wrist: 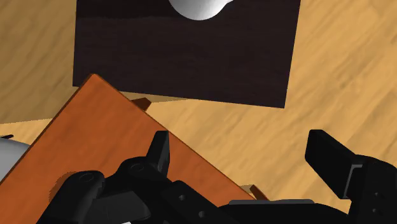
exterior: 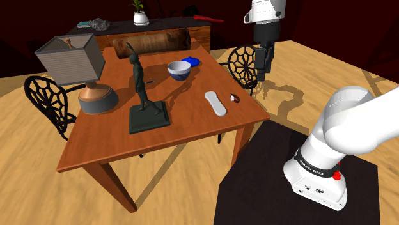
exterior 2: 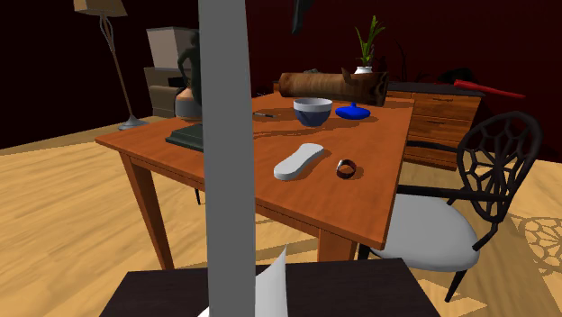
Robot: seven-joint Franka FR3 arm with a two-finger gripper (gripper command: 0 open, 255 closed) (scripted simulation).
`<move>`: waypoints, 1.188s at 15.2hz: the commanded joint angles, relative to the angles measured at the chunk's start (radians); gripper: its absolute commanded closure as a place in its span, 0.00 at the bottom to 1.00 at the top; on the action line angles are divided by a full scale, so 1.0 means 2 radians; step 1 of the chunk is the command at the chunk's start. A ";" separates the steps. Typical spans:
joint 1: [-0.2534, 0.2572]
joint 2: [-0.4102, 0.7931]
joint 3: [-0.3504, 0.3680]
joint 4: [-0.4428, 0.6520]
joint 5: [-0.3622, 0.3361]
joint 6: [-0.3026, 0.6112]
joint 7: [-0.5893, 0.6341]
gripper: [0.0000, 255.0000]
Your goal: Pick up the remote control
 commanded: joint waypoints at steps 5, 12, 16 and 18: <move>-0.012 0.041 0.010 -0.026 0.004 0.084 0.036 0.00; -0.032 0.138 0.023 -0.042 0.004 0.230 0.099 0.00; -0.045 0.204 0.026 -0.035 -0.001 0.307 0.135 0.00; -0.051 0.239 0.027 -0.028 -0.004 0.342 0.153 0.00</move>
